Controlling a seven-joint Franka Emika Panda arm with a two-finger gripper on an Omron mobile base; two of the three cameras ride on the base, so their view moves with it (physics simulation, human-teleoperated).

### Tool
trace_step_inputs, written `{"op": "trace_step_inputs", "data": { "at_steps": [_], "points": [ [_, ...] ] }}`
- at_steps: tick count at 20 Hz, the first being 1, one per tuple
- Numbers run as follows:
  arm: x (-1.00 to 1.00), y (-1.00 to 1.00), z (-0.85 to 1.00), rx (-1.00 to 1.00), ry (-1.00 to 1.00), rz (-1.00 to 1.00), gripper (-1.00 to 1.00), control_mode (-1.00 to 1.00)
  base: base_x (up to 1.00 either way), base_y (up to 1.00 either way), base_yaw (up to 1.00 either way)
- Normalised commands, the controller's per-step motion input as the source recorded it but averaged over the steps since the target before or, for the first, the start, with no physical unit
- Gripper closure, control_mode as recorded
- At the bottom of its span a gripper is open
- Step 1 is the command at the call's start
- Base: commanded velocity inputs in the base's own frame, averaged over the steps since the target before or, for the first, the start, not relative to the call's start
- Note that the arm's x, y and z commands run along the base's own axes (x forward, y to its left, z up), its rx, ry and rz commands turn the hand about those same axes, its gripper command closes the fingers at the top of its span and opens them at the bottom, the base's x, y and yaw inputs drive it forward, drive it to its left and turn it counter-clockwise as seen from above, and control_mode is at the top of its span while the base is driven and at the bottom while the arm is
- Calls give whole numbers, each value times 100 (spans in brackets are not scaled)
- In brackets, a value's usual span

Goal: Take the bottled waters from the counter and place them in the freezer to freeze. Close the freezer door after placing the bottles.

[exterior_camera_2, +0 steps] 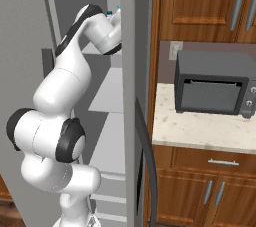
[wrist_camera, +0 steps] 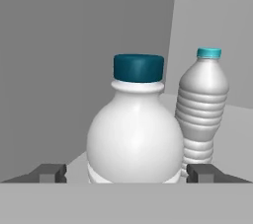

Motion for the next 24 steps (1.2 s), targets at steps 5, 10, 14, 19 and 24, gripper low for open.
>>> {"op": "trace_step_inputs", "data": {
  "at_steps": [5, 10, 14, 19, 24],
  "points": [
    [-4, 0, 3, 0, -1, 0, -100, -100, 0, 0, 0],
    [-29, 0, 13, 0, -2, -4, -100, -100, 0, 0, 0],
    [-45, 0, 18, 0, -3, -5, -100, -100, 0, 0, 0],
    [-54, 0, 16, 0, -1, -5, -100, -100, 0, 0, 0],
    [-81, 1, 7, -1, 0, -6, -100, -100, 0, 0, 0]
  ]
}}
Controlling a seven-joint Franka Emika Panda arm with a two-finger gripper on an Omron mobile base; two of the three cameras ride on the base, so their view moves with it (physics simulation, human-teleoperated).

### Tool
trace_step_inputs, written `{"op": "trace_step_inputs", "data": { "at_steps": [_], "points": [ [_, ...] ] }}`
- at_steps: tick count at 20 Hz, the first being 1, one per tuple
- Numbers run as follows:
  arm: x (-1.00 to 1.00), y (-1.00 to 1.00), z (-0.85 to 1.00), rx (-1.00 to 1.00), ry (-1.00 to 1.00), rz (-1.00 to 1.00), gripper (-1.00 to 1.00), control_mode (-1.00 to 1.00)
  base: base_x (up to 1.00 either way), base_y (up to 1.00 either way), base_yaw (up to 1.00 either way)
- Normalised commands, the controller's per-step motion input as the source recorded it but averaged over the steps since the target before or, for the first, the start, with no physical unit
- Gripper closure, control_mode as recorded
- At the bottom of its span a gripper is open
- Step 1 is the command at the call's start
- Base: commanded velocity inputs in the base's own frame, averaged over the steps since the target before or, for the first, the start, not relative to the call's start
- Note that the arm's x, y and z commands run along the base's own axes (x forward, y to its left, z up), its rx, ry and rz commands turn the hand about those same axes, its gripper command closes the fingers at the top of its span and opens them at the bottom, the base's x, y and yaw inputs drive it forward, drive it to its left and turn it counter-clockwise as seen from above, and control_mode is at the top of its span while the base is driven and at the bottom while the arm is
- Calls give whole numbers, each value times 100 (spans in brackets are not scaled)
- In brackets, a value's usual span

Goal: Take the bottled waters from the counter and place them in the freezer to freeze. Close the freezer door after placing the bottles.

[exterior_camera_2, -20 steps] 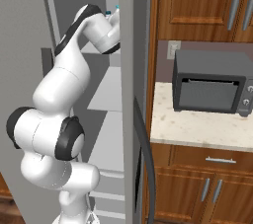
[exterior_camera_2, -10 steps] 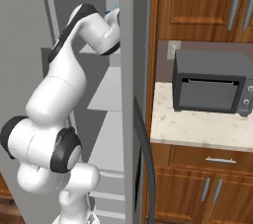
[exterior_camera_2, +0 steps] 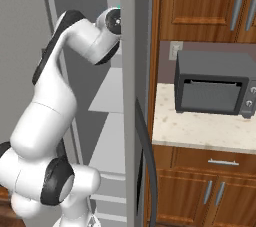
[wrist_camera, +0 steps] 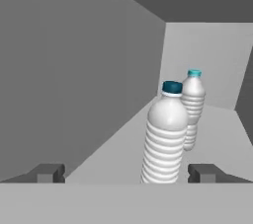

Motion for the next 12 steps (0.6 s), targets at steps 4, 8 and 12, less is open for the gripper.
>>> {"op": "trace_step_inputs", "data": {
  "at_steps": [4, 8, 12],
  "points": [
    [-100, 3, 11, -1, -3, -8, -100, -100, 0, 0, 0],
    [-100, 6, 9, -2, -4, -10, -100, -100, 0, 0, 0],
    [-100, 18, 11, -9, -1, -15, -100, -100, 0, 0, 0]
  ]
}}
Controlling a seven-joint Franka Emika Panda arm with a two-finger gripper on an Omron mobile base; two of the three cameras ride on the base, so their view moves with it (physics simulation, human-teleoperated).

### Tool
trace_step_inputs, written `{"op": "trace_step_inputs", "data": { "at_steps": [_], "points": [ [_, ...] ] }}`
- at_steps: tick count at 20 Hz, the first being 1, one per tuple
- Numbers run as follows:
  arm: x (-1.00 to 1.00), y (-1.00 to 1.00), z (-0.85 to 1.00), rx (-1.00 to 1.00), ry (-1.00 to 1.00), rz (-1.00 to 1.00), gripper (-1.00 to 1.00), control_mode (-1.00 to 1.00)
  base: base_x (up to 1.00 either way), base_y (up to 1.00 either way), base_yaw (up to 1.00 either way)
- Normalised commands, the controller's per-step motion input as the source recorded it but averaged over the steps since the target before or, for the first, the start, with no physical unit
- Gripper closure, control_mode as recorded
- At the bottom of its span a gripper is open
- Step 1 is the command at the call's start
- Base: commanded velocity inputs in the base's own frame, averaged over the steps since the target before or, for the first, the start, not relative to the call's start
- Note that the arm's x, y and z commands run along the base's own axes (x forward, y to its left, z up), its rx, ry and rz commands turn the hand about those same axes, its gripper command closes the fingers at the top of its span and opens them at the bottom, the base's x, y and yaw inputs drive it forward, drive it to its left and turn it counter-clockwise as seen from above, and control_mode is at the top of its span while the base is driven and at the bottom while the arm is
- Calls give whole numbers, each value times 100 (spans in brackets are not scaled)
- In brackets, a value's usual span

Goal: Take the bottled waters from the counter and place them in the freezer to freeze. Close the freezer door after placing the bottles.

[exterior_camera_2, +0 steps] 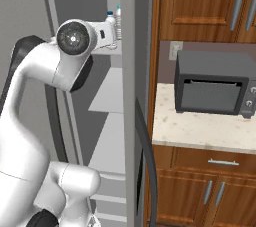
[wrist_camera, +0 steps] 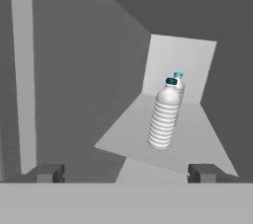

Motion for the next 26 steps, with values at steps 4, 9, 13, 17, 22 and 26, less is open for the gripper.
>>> {"op": "trace_step_inputs", "data": {
  "at_steps": [4, 9, 13, 17, 22, 26],
  "points": [
    [-93, 20, 27, -3, 2, -22, -100, -100, 0, 0, 0],
    [-74, -1, 21, 5, 17, -24, -100, -100, 0, 0, 0],
    [-76, -3, 6, 15, 18, -29, -100, -100, 0, 0, 0],
    [-91, 0, -2, 13, 15, -17, -100, -100, 0, 0, 0],
    [-83, 0, -22, 14, 10, -5, -100, -100, 0, 0, 0],
    [-55, 1, -25, 14, 10, 1, -100, -100, 0, 0, 0]
  ]
}}
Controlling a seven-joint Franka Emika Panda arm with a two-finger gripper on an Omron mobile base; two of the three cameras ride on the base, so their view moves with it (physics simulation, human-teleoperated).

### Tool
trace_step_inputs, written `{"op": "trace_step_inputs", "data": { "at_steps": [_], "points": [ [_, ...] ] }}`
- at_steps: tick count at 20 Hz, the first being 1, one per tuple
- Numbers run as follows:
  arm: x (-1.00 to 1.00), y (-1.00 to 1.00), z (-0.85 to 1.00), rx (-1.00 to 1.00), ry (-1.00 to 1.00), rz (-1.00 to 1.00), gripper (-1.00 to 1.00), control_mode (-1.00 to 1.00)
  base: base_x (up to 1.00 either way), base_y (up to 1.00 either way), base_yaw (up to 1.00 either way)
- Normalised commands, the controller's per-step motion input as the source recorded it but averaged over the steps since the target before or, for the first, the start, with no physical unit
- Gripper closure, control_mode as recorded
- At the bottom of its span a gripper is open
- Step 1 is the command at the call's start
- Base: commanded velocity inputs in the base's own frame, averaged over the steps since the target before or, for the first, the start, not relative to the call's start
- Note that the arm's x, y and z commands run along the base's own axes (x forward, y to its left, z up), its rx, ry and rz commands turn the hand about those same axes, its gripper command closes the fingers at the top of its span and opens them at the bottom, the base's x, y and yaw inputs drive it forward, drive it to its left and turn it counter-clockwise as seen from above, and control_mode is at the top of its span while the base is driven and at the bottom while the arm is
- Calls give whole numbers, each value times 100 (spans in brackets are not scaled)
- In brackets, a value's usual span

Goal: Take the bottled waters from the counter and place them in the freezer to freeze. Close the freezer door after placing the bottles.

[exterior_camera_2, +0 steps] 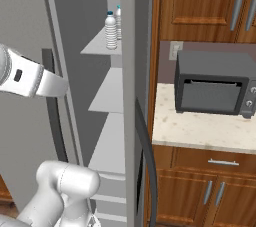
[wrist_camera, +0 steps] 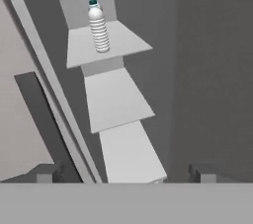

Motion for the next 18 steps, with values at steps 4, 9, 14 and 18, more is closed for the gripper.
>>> {"op": "trace_step_inputs", "data": {
  "at_steps": [4, 9, 14, 18],
  "points": [
    [-47, 14, -28, 3, 13, 7, -100, -100, 0, 0, 0],
    [-19, 25, -46, 0, 17, 3, -100, -100, 0, 0, 0],
    [0, 8, -62, 0, 20, 8, -100, -100, 0, 0, 0],
    [0, 3, -65, 0, 22, 6, -100, -100, 0, 0, 0]
  ]
}}
